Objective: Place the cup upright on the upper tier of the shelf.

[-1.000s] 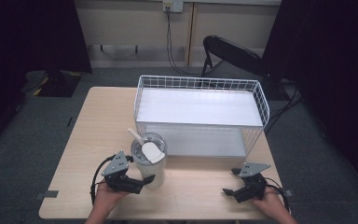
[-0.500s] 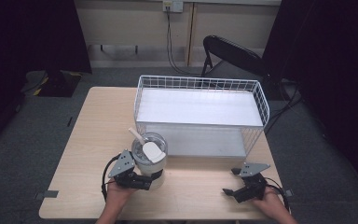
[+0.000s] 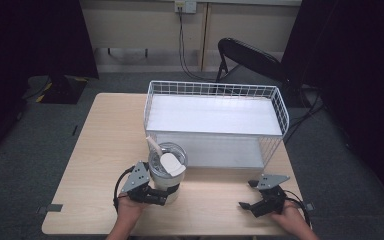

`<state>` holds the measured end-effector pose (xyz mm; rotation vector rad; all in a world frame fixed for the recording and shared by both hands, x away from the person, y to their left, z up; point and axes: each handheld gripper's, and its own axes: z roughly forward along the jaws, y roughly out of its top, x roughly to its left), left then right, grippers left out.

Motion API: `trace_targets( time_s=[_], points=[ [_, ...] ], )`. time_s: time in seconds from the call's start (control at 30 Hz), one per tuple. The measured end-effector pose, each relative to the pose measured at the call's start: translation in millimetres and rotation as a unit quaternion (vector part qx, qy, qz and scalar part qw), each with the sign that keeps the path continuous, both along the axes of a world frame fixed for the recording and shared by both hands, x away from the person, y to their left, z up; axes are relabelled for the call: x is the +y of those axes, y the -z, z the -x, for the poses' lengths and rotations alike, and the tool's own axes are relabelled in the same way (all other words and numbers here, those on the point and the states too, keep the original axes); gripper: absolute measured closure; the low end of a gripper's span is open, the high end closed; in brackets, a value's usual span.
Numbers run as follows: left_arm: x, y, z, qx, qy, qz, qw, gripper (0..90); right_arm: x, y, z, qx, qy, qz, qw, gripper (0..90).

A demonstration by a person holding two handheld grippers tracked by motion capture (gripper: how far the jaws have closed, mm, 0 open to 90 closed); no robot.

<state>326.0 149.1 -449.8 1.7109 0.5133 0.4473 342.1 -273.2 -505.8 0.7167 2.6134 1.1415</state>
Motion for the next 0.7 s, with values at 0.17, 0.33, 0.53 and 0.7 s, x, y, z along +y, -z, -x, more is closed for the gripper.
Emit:
trace_targets(
  time_s=[0.17, 0.33, 0.53, 0.7],
  points=[
    [3.4, -15.2, -0.7, 0.005, 0.004, 0.013, 0.9999, 8.4, 0.0, 0.0, 0.0, 0.000, 0.000, 0.000, 1.0000, 11.7],
    [6.2, -31.5, -4.1, 0.016, 0.001, 0.021, 0.9997, 8.4, 0.0, 0.0, 0.0, 0.000, 0.000, 0.000, 1.0000, 11.7],
    [9.8, -46.7, -9.9, 0.027, -0.007, 0.026, 0.9993, 8.4, 0.0, 0.0, 0.1, 0.000, 0.000, 0.000, 1.0000, 11.7],
    [12.7, -58.8, -15.2, 0.036, -0.009, 0.024, 0.9990, 8.4, 0.0, 0.0, 0.1, 0.000, 0.000, 0.000, 1.0000, 11.7]
  ],
)
